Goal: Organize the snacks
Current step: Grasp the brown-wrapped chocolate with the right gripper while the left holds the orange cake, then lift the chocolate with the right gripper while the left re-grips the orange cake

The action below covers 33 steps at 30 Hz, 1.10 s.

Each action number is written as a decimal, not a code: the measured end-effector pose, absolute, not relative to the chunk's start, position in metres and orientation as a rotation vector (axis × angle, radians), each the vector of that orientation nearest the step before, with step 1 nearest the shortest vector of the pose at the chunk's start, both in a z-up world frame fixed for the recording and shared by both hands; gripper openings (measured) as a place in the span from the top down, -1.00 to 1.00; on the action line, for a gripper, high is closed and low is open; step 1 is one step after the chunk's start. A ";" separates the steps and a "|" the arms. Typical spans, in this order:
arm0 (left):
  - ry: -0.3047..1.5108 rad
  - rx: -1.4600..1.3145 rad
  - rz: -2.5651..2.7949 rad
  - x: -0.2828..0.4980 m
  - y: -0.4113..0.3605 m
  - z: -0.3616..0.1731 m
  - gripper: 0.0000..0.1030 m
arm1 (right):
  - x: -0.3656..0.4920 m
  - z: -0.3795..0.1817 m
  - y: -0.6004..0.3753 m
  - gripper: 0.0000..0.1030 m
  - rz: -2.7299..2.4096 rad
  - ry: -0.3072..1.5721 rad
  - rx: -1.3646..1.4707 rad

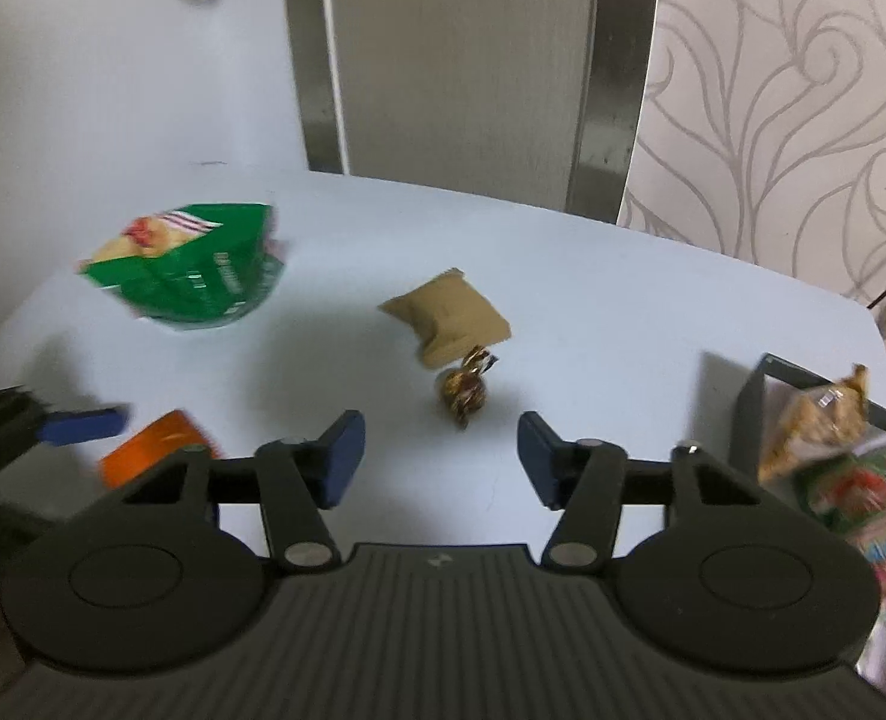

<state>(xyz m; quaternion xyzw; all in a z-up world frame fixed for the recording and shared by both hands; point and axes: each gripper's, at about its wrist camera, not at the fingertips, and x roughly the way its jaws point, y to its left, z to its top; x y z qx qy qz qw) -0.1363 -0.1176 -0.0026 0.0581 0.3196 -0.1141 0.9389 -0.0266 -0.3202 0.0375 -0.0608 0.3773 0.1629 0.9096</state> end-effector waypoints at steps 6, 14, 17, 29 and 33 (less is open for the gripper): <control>0.648 0.129 -0.222 -0.137 -0.120 -0.002 -0.42 | 0.012 0.017 -0.318 0.06 0.320 0.822 -0.103; 0.646 0.133 -0.219 -0.139 -0.121 -0.001 -0.42 | 0.033 0.005 -0.301 0.52 0.347 0.845 -0.173; 0.648 0.127 -0.221 -0.139 -0.121 -0.002 -0.43 | 0.033 0.004 -0.298 0.51 0.355 0.843 -0.207; 0.651 0.120 -0.224 -0.138 -0.120 -0.001 -0.43 | 0.031 0.001 -0.298 0.49 0.357 0.855 -0.210; 0.652 0.118 -0.226 -0.137 -0.120 -0.001 -0.43 | 0.007 0.003 -0.297 0.49 0.385 0.856 -0.223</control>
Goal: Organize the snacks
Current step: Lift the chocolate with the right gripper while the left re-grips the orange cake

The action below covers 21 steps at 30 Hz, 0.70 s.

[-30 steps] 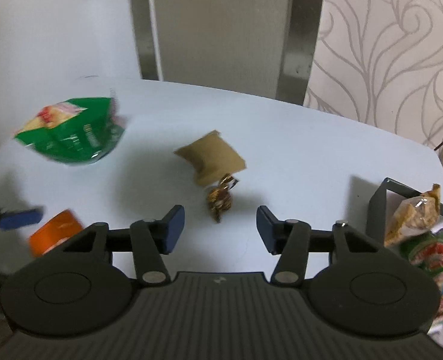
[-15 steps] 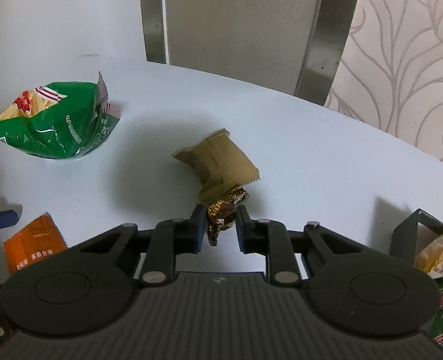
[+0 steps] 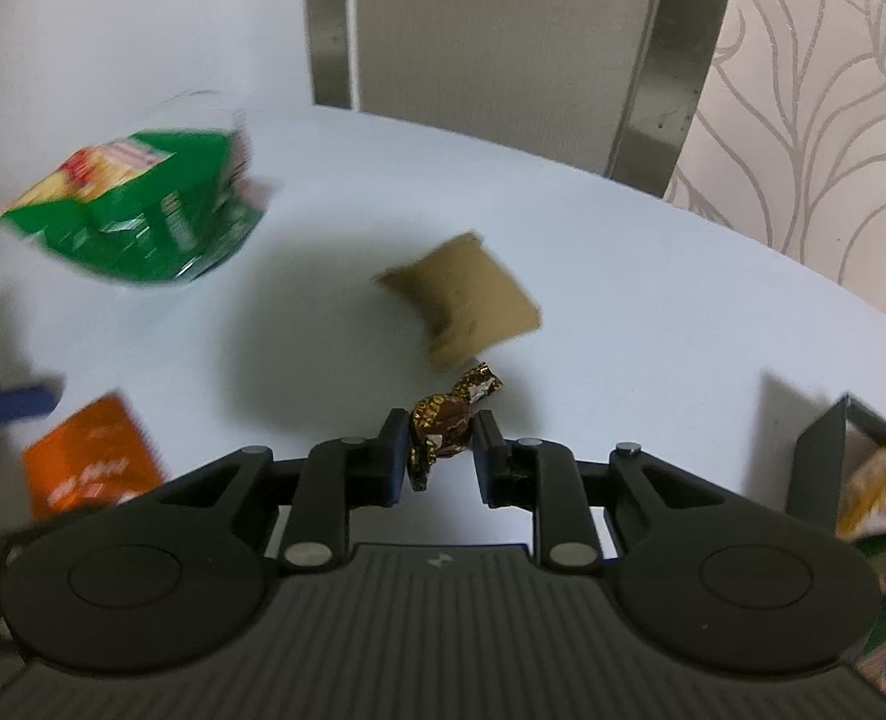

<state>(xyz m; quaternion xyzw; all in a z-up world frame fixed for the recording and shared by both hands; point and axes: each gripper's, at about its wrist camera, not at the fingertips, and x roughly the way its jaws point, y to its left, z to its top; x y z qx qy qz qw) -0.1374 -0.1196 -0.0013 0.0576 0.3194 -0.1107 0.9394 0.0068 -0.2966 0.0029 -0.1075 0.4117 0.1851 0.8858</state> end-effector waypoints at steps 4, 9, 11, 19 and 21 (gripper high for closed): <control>0.653 0.116 -0.228 -0.137 -0.120 -0.001 -0.43 | -0.040 0.004 -0.300 0.49 0.403 0.848 -0.231; 0.653 0.118 -0.230 -0.137 -0.120 -0.002 -0.44 | -0.109 0.002 -0.304 0.49 0.396 0.838 -0.268; 0.652 0.126 -0.243 -0.137 -0.123 -0.002 -0.44 | -0.127 0.002 -0.307 0.49 0.380 0.841 -0.241; 0.648 0.167 -0.287 -0.135 -0.133 -0.001 -0.44 | -0.152 -0.002 -0.314 0.49 0.333 0.827 -0.138; 0.647 0.170 -0.291 -0.135 -0.134 -0.001 -0.45 | -0.156 -0.002 -0.313 0.49 0.325 0.820 -0.137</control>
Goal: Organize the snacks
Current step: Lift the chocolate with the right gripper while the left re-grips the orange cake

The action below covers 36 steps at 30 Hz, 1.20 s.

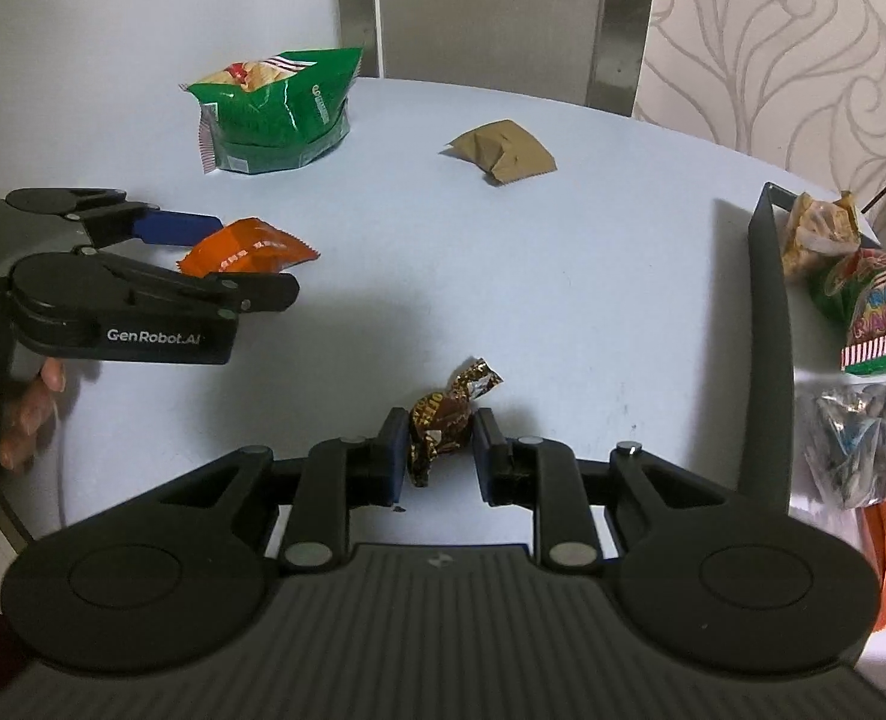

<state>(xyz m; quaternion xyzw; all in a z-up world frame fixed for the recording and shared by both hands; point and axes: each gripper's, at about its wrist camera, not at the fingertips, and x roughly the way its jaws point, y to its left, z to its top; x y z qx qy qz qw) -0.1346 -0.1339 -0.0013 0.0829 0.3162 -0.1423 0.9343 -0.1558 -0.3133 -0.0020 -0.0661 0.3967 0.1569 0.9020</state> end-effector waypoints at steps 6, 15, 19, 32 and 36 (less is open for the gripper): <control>0.649 0.209 -0.293 -0.129 -0.143 -0.002 -0.69 | -0.154 -0.003 -0.313 0.48 0.308 0.814 -0.124; 0.671 0.182 -0.310 -0.131 -0.144 -0.002 -0.70 | -0.153 -0.003 -0.312 0.48 0.297 0.821 -0.116; 0.685 0.162 -0.328 -0.130 -0.141 -0.002 -0.72 | -0.153 -0.003 -0.312 0.48 0.297 0.825 -0.115; 0.707 0.196 -0.396 -0.133 -0.143 0.002 -0.30 | -0.152 -0.002 -0.312 0.49 0.302 0.840 -0.115; 0.702 0.226 -0.444 -0.139 -0.152 0.005 0.09 | -0.152 -0.002 -0.312 0.49 0.305 0.845 -0.119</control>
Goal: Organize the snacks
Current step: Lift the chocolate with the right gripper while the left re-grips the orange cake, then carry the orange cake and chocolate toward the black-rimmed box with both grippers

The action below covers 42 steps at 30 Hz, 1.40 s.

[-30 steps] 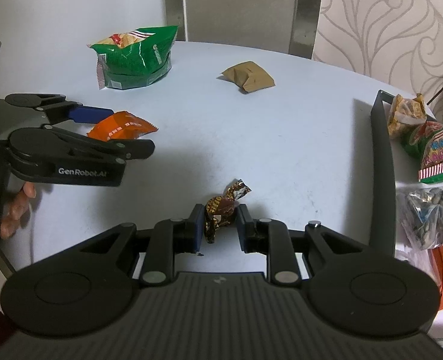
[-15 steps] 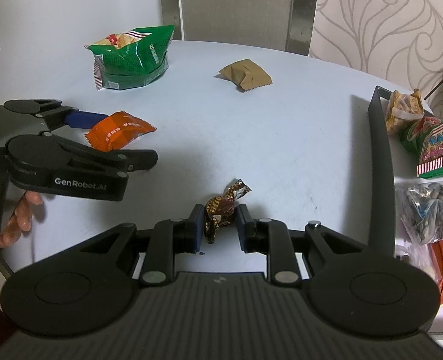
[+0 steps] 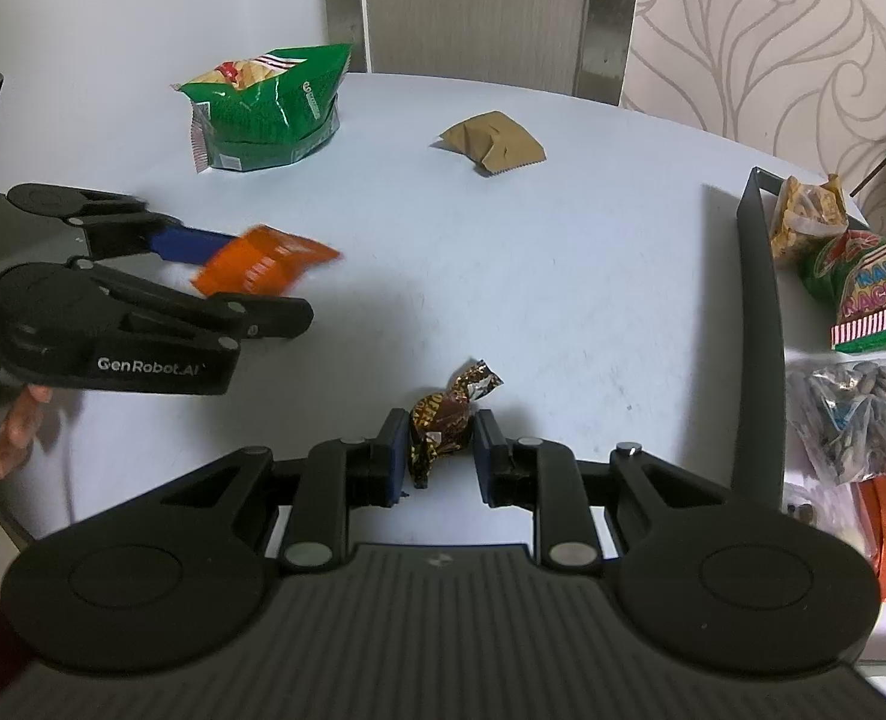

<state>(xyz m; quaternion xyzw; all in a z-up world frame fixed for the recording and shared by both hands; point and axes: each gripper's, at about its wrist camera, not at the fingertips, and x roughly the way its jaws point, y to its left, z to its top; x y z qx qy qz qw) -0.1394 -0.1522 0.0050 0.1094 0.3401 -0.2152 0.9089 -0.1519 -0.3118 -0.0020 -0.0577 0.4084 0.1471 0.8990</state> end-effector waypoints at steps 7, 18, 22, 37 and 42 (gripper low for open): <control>0.722 0.188 -0.445 -0.135 -0.150 0.007 0.13 | -0.159 0.003 -0.313 0.49 0.324 0.845 -0.093; 0.730 0.195 -0.417 -0.126 -0.156 0.008 0.14 | -0.181 0.028 -0.310 0.49 0.360 0.809 -0.068; 0.736 0.190 -0.412 -0.121 -0.159 0.009 0.15 | -0.190 0.038 -0.312 0.49 0.364 0.791 -0.067; 0.720 0.184 -0.412 -0.102 -0.177 0.025 0.15 | -0.214 0.070 -0.341 0.49 0.311 0.721 -0.019; 0.688 0.186 -0.447 -0.101 -0.194 0.040 0.15 | -0.218 0.078 -0.362 0.49 0.263 0.699 0.005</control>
